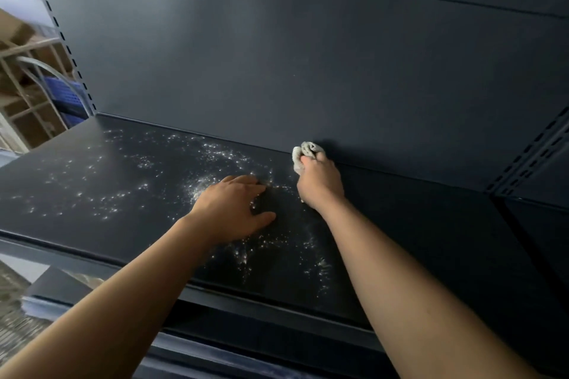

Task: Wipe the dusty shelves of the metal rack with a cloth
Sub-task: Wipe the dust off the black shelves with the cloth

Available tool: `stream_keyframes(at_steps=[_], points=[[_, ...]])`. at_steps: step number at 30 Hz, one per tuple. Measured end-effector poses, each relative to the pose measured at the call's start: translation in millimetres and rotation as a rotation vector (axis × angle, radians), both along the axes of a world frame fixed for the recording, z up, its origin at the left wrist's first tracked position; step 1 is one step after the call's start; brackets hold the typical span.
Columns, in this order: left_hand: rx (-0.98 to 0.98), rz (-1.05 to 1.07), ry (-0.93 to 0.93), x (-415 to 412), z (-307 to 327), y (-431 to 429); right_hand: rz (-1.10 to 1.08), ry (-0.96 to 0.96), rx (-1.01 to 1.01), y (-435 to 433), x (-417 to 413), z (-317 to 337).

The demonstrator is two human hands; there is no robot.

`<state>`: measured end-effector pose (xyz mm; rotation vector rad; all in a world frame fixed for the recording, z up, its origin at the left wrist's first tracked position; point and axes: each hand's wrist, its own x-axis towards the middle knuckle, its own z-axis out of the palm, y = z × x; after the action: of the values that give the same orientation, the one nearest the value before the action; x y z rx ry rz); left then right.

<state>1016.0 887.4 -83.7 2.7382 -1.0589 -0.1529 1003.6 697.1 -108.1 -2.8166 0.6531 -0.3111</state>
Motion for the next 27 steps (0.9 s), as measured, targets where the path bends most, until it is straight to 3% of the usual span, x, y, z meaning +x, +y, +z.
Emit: stream_keyframes(at_steps=[4, 7, 9, 13, 18, 23, 27], points=[[0.023, 0.023, -0.010, 6.1, 1.0, 21.3, 0.274, -0.006, 0.212, 26.3, 12.2, 12.8], [0.023, 0.006, -0.029, 11.4, 4.8, 35.9, 0.319, -0.008, 0.347, 15.1, -0.7, 13.3], [0.021, -0.023, -0.015, 13.1, 8.3, 42.8, 0.174, -0.084, 0.372, -11.8, -21.3, 8.0], [0.047, -0.091, 0.000, 15.3, 12.8, 54.9, -0.169, -0.146, 0.239, -64.8, -82.3, -4.4], [0.035, -0.160, 0.004, 20.3, 13.7, 79.5, -0.381, -0.109, 0.131, -40.6, -110.6, -7.5], [0.082, -0.212, 0.003, 25.7, 7.7, 105.9, -0.198, -0.153, 0.071, 71.4, -85.1, -2.0], [0.104, -0.253, -0.015, 25.3, 8.2, 122.1, -0.018, -0.104, 0.185, 132.6, -67.2, 8.5]])
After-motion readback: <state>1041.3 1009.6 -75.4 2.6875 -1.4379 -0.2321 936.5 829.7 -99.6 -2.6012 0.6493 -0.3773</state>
